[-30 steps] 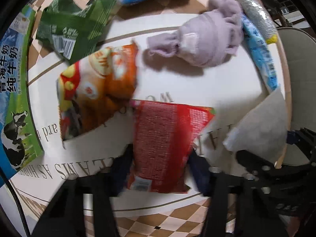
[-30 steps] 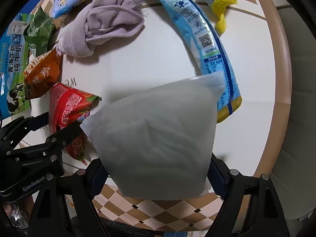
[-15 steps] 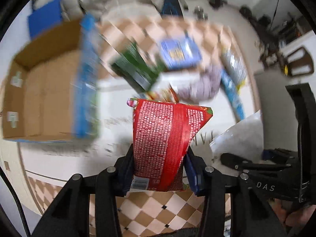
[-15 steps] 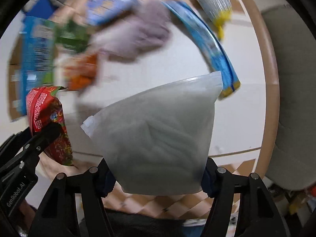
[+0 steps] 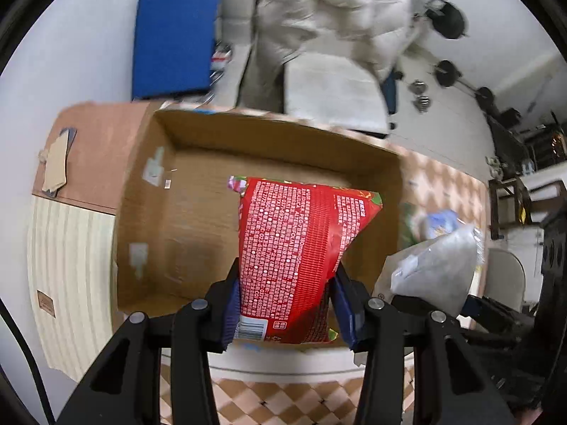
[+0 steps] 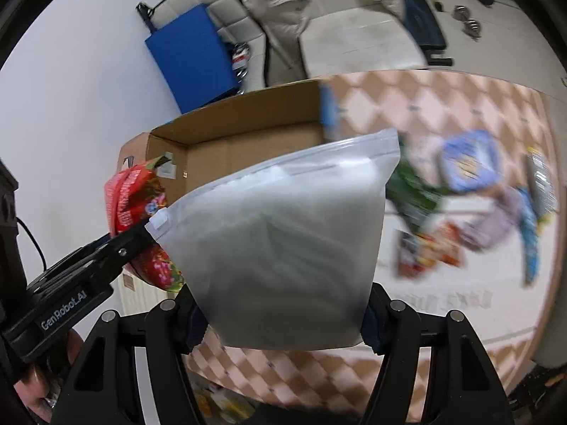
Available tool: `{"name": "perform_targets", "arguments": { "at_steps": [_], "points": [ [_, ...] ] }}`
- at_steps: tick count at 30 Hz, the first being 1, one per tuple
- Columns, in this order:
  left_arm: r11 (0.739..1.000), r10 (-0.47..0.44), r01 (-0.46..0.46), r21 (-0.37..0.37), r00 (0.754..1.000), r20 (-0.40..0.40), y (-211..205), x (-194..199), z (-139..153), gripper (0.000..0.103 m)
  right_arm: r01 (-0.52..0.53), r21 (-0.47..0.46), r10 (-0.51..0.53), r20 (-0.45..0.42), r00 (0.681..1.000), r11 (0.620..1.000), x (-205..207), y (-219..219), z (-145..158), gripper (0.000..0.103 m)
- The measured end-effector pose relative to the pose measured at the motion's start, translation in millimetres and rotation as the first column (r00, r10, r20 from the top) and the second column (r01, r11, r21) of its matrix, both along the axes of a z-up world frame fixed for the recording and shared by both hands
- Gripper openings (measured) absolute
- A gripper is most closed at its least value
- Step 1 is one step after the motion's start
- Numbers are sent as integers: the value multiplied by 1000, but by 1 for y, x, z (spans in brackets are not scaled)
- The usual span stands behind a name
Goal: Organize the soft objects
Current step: 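Carry both bags into the cardboard box and open both tools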
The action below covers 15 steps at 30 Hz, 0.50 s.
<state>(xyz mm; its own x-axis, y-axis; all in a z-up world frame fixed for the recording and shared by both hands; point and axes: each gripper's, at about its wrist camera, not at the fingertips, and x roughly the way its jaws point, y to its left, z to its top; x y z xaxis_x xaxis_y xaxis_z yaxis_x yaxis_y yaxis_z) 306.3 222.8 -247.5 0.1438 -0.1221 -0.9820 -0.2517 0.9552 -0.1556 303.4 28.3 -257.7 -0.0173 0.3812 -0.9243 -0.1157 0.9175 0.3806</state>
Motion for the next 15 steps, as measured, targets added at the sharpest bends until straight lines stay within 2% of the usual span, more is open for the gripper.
{"name": "perform_targets", "arguments": {
  "at_steps": [4, 6, 10, 15],
  "points": [
    [998, 12, -17, -57, 996, -86, 53, 20, -33, 43, -13, -38, 11, -49, 999, 999, 26, 57, -46, 70],
    [996, 0, -12, -88, 991, -131, 64, 35, -56, 43, -15, -53, 11, -73, 997, 999, 33, 75, -66, 70],
    [993, -22, 0, -117, 983, -183, 73, 57, -89, 43, -14, -82, 6, -96, 995, 997, 49, 99, -95, 70],
    [987, -46, 10, -159, 973, -226, 70, 72, -109, 43, 1, -112, -14, -115, 993, 994, 64, 109, -124, 70]
  ]
}}
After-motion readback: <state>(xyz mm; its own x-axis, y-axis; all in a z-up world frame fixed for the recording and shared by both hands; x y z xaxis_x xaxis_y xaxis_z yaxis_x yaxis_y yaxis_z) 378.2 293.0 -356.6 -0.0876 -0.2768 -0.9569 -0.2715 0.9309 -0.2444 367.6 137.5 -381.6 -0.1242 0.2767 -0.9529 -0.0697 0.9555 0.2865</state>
